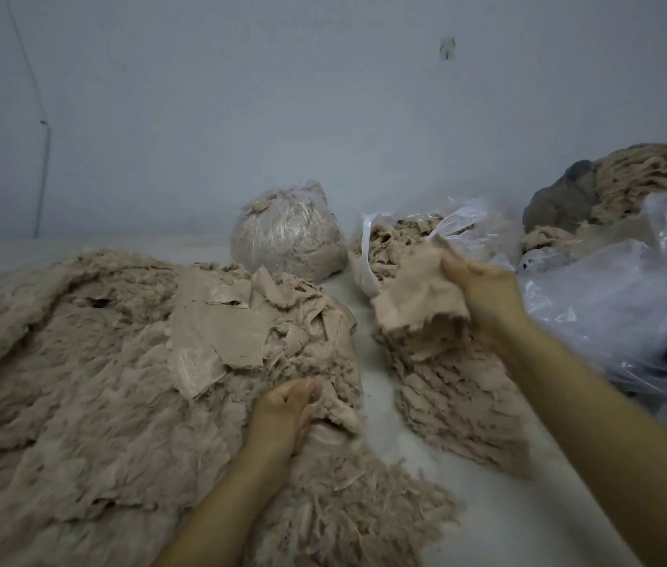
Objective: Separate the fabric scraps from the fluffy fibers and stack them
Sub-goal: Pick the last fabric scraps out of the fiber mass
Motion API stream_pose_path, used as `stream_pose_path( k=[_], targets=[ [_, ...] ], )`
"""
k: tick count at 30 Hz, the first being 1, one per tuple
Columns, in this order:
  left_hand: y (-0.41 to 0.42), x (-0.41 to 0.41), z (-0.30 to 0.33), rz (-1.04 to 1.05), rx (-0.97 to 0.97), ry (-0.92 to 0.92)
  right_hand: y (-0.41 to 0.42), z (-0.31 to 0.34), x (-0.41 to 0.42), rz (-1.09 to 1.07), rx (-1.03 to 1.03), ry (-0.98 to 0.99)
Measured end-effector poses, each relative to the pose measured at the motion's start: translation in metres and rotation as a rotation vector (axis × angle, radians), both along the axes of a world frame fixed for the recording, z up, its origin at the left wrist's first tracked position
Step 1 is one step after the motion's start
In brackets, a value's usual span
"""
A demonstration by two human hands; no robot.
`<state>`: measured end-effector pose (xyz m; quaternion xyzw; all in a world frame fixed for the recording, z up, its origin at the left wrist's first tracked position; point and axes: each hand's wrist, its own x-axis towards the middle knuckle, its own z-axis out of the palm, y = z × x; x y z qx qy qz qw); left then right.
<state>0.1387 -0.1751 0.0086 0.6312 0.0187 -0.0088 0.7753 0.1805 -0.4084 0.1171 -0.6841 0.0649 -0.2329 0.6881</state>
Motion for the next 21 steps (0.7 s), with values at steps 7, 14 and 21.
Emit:
stream_pose_path(
  k=[7, 14, 21],
  targets=[
    [-0.002, -0.001, -0.01, 0.115, 0.541, -0.257, -0.03, 0.013, 0.008, -0.396, -0.778, 0.032],
    [-0.004, -0.002, -0.013, 0.099, 0.621, -0.266, 0.078, -0.099, -0.039, 0.416, -0.957, 0.191],
    [0.006, 0.004, -0.016, 0.103, 0.77, -0.399, 0.062, -0.099, -0.059, 0.546, -0.601, -0.083]
  ],
)
